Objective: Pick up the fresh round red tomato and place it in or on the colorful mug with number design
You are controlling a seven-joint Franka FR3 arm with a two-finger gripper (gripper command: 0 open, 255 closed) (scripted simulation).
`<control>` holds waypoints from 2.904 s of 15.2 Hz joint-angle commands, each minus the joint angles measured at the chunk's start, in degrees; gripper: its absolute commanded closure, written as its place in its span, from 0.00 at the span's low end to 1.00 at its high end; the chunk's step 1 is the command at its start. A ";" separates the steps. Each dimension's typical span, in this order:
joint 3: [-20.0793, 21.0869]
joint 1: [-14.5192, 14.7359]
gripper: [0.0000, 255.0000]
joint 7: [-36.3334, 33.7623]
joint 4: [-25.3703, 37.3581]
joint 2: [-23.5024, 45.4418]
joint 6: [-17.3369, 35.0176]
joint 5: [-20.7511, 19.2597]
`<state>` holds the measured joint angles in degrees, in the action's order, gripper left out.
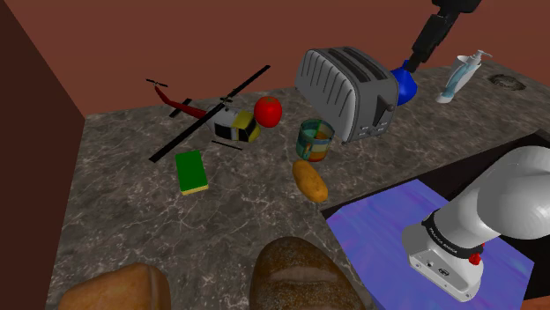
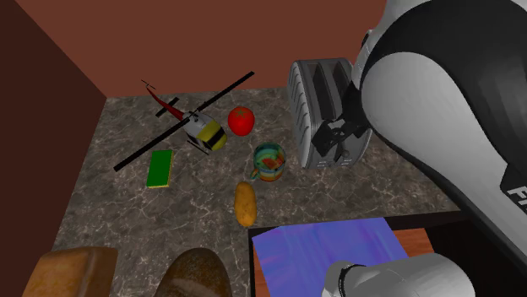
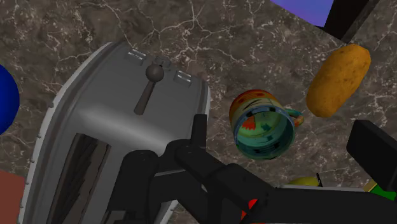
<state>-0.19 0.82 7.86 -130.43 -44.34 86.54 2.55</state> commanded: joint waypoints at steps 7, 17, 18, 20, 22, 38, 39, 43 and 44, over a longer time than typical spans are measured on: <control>-3.61 2.42 0.00 9.00 -5.59 5.28 15.11 0.98; -9.57 8.70 0.00 26.50 -6.28 21.24 37.65 7.67; -10.16 9.50 0.00 28.57 -5.75 23.16 39.49 8.87; -11.29 11.16 0.00 32.94 -4.36 27.11 42.85 11.65; -12.33 12.82 0.00 37.61 -2.55 31.17 45.72 14.93; -11.77 17.18 0.00 60.76 9.78 52.98 55.43 35.38; -11.77 17.17 0.00 60.76 9.78 52.98 55.43 35.38; -11.77 17.17 0.00 60.76 9.78 52.98 55.43 35.38; -11.77 17.17 0.00 60.76 9.78 52.98 55.43 35.38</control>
<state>-11.96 17.98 68.61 -120.65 8.64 141.95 37.92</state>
